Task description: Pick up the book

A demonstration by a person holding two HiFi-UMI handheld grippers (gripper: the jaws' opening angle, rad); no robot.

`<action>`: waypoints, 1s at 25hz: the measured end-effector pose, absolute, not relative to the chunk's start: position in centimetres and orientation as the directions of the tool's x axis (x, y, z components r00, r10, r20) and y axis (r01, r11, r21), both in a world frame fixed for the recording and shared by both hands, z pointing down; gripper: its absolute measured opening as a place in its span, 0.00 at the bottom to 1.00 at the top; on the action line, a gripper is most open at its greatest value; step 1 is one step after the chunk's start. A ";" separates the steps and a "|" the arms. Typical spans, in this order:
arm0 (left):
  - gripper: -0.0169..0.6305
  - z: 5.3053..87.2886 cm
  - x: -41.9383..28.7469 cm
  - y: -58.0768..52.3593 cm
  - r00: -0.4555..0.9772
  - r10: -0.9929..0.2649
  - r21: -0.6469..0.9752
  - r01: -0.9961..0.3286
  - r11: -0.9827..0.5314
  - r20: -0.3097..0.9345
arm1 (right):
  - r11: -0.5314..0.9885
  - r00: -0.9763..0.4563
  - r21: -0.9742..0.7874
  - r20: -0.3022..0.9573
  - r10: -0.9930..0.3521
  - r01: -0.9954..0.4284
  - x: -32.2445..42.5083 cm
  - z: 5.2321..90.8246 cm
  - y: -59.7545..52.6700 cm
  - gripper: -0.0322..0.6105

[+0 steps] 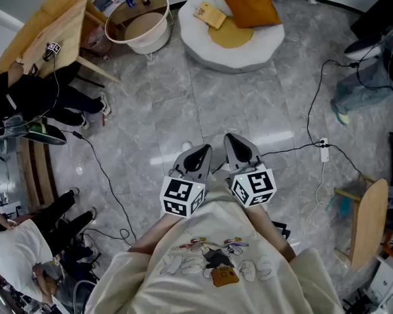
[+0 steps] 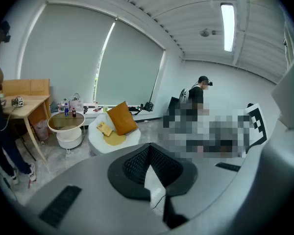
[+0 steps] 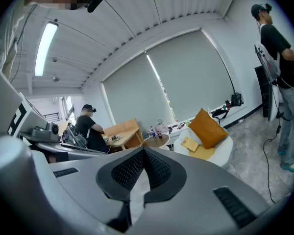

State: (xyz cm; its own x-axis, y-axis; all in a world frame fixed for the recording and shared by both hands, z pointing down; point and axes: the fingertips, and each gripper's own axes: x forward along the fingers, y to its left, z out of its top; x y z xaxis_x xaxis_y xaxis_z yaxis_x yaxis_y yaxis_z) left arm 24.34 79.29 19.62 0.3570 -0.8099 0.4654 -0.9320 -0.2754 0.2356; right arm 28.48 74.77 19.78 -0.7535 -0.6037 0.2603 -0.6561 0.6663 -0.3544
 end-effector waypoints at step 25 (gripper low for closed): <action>0.04 21.8 8.5 66.5 0.341 -0.820 0.336 -0.921 -0.195 0.459 | 0.575 -0.685 -0.373 0.419 -0.596 -0.728 16.1 24.0 63.0 0.09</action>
State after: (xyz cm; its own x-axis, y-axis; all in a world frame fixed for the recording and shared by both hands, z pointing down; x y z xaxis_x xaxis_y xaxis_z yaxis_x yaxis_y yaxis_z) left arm 8.45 66.55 21.76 0.3414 -0.8203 0.4588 -0.9213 -0.1952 0.3364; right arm 16.13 62.95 24.05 -0.6851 -0.5961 0.4188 -0.7282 0.5752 -0.3726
